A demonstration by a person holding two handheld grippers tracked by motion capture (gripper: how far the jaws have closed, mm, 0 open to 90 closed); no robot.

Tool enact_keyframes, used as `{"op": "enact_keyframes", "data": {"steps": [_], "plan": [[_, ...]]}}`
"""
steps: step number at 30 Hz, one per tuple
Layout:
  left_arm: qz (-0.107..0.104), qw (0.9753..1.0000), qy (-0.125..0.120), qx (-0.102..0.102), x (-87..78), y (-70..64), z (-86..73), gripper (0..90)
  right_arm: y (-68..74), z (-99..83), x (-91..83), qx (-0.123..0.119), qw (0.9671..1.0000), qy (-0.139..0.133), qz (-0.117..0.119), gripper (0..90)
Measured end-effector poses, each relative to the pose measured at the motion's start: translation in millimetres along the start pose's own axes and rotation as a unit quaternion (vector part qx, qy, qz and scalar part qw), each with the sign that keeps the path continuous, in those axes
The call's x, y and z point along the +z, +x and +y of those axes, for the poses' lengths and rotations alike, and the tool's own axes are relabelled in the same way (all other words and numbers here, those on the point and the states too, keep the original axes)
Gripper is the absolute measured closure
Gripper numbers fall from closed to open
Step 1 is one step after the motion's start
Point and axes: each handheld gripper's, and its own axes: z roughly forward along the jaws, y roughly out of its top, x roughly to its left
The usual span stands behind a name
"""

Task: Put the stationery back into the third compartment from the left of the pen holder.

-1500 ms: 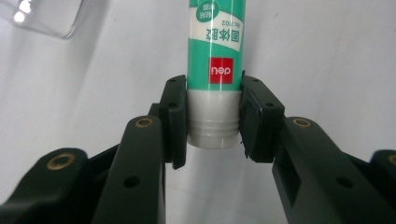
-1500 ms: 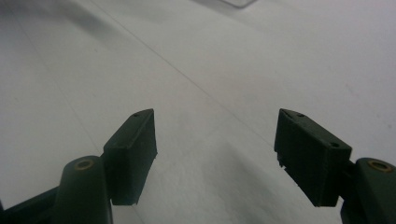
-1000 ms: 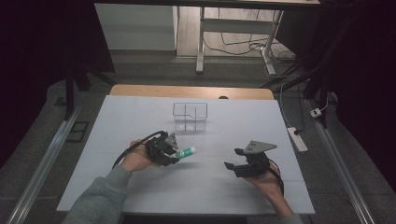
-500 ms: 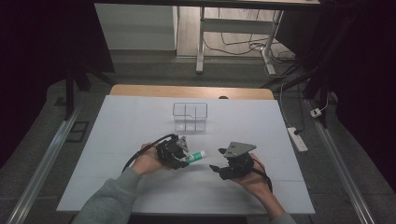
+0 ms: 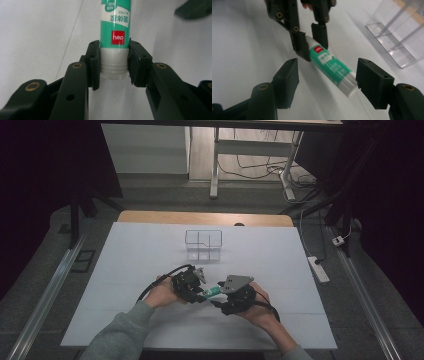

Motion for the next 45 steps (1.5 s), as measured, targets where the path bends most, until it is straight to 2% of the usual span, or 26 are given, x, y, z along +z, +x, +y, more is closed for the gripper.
{"op": "enact_keyframes", "data": {"steps": [6,10,13,15,16,17,18,19,20,21,22,23,25,30,31,34,35,36,37,40,41,45], "plan": [[-0.016,0.9999,0.001,-0.004,2.5,0.0,0.7,64.6,6.0,7.9,10.0,-0.039,0.9990,0.023,0.001,37.1],[-0.025,0.9997,0.004,0.001,2.7,-1.4,1.5,64.5,6.9,9.1,15.1,-0.060,0.9970,0.049,0.000,39.9],[-0.033,0.9994,0.004,0.007,1.9,-2.6,1.5,64.5,5.9,7.6,18.4,-0.080,0.9938,0.077,0.000,43.4],[-0.041,0.9991,0.001,0.008,1.5,-3.3,2.1,64.5,6.5,7.0,20.7,-0.082,0.9930,0.086,0.006,45.1],[-0.043,0.9990,-0.009,-0.001,2.2,-5.0,2.2,64.5,6.9,6.8,22.6,-0.088,0.9921,0.089,0.009,46.2],[-0.045,0.9989,-0.010,-0.001,1.8,-5.7,2.6,64.5,8.1,7.0,24.1,-0.098,0.9904,0.097,0.008,46.9],[-0.046,0.9988,0.004,0.017,-0.5,-4.1,3.3,64.5,10.5,7.2,26.6,-0.100,0.9901,0.098,0.005,47.5],[-0.047,0.9988,0.000,0.015,-0.4,-4.9,3.2,64.5,9.9,7.2,28.0,-0.125,0.9868,0.103,0.006,48.6],[-0.050,0.9986,-0.001,0.017,-1.0,-4.8,2.9,64.6,11.1,7.1,28.7,-0.130,0.9858,0.106,0.005,50.8],[-0.054,0.9984,-0.010,0.008,-1.0,-6.3,2.5,64.6,12.2,6.6,29.7,-0.133,0.9850,0.109,0.006,53.0],[-0.056,0.9982,-0.004,0.022,-3.4,-4.1,2.4,64.5,13.2,5.7,30.6,-0.136,0.9842,0.113,0.005,56.1],[-0.059,0.9980,-0.007,0.022,-5.0,-4.0,2.4,64.5,13.3,5.0,31.0,-0.146,0.9822,0.118,0.008,58.1],[-0.061,0.9978,-0.016,0.022,-7.9,-4.3,2.6,64.5,14.5,4.5,31.8,-0.151,0.9803,0.127,0.017,62.0],[-0.062,0.9974,-0.027,0.026,-11.9,-5.4,1.9,64.3,17.5,5.2,33.1,-0.151,0.9799,0.128,0.025,64.8],[-0.060,0.9974,-0.033,0.024,-12.5,-5.8,1.5,64.3,16.4,5.1,32.8,-0.157,0.9792,0.125,0.027,64.9],[-0.047,0.9968,-0.059,0.027,-17.0,-5.5,-0.2,63.3,14.2,4.3,29.9,-0.149,0.9824,0.112,0.018,65.1],[-0.039,0.9963,-0.072,0.025,-19.3,-5.5,-1.5,62.2,11.8,4.0,29.1,-0.147,0.9832,0.105,0.022,65.2],[-0.028,0.9957,-0.086,0.020,-21.7,-6.0,-3.1,58.6,11.5,3.6,27.4,-0.125,0.9868,0.100,0.018,65.2],[-0.018,0.9950,-0.097,0.016,-24.4,-6.2,-4.8,53.3,8.0,2.8,25.8,-0.123,0.9875,0.097,0.023,65.2],[0.007,0.9919,-0.127,0.000,-32.7,-5.9,-12.1,41.1,4.3,-0.4,23.8,-0.093,0.9920,0.082,0.022,65.2],[0.012,0.9904,-0.137,-0.006,-34.8,-5.9,-15.4,38.9,2.3,-1.1,23.2,-0.090,0.9925,0.079,0.024,65.2],[0.039,0.9857,-0.161,-0.027,-40.6,-7.2,-32.7,34.2,-3.0,-3.8,20.2,-0.048,0.9966,0.064,0.015,65.2]]}}
